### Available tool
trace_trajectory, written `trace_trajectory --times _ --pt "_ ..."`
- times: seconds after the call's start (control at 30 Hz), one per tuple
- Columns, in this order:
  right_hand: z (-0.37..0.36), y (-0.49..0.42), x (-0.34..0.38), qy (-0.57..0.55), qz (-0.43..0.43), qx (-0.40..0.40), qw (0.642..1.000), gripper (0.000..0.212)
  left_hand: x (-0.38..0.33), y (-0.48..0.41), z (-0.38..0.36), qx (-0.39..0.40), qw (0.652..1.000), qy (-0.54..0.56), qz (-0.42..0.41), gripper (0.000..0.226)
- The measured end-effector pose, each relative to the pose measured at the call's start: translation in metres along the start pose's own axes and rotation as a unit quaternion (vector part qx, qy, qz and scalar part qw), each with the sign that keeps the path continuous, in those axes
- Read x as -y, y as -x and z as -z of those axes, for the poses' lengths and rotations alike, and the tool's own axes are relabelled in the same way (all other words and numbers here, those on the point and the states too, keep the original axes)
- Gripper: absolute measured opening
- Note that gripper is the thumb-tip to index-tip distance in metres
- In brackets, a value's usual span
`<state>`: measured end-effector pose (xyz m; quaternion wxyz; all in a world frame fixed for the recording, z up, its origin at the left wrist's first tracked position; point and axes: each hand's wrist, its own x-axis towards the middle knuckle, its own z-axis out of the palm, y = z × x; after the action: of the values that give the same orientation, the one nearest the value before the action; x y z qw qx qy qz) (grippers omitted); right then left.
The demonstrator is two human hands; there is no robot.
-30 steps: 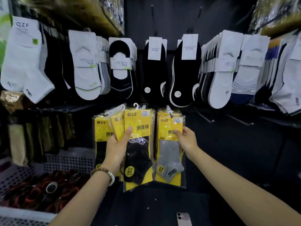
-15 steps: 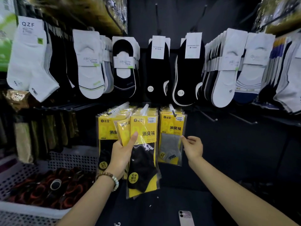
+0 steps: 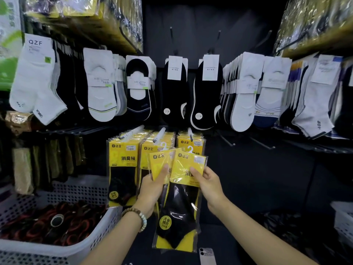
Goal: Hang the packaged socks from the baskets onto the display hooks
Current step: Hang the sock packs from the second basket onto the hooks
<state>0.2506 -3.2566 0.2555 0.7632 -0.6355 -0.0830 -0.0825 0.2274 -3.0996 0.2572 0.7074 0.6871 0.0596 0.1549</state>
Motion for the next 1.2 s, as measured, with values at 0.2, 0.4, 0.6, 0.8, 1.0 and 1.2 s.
trace_trajectory --times 0.2,0.4,0.6,0.8,1.0,1.2 --pt "0.035 -0.016 -0.002 0.109 0.012 -0.093 0.990 0.010 -0.002 -0.015 0.019 -0.007 0.996 -0.055 -0.065 0.040" --pt "0.042 -0.048 0.013 0.114 0.059 -0.098 0.987 0.019 -0.013 -0.030 0.026 -0.043 0.989 -0.085 -0.109 0.041" --pt "0.021 -0.084 0.010 0.158 0.100 -0.040 0.982 0.017 -0.009 -0.044 0.023 -0.045 0.990 -0.064 -0.118 0.031" --pt "0.012 -0.117 -0.011 0.146 0.026 -0.110 0.983 0.014 0.002 -0.052 0.023 -0.024 0.992 -0.062 -0.109 0.031" --pt "0.028 -0.117 -0.027 0.114 -0.064 -0.251 0.959 0.040 0.010 -0.055 0.024 -0.014 0.991 -0.070 -0.115 0.037" --pt "0.034 -0.083 -0.027 0.115 -0.057 -0.151 0.980 0.035 0.019 -0.049 0.018 0.023 0.994 -0.062 -0.084 0.034"
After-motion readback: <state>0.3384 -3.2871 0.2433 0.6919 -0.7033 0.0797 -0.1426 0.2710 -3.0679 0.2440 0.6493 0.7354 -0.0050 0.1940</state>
